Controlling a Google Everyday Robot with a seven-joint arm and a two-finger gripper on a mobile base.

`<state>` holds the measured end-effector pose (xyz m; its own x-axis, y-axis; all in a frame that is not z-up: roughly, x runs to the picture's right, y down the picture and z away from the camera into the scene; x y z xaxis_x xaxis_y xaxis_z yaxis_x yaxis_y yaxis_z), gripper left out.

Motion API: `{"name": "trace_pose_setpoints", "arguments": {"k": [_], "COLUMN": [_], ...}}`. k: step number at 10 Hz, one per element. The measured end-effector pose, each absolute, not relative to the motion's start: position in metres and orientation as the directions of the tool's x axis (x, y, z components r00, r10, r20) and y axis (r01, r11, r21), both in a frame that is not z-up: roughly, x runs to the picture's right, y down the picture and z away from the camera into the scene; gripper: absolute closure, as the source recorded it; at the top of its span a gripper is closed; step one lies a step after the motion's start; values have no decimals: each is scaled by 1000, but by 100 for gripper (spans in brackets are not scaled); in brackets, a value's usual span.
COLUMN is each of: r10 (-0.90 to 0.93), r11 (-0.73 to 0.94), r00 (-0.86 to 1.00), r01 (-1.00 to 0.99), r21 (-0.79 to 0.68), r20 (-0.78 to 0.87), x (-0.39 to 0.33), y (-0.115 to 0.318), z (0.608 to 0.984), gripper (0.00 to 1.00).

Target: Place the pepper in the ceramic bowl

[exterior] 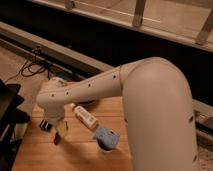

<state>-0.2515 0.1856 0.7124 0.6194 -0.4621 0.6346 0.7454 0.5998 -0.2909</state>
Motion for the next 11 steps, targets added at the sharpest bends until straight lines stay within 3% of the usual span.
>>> {"name": "trace_pose_setpoints", "arguments": {"k": [11], "r10": [-398], "r11": [517], "r00": [655], "r01": [738], "r21": [-433], "r20": [642], "x": [-237], "y": [253], "z": [790], "gripper": [22]}}
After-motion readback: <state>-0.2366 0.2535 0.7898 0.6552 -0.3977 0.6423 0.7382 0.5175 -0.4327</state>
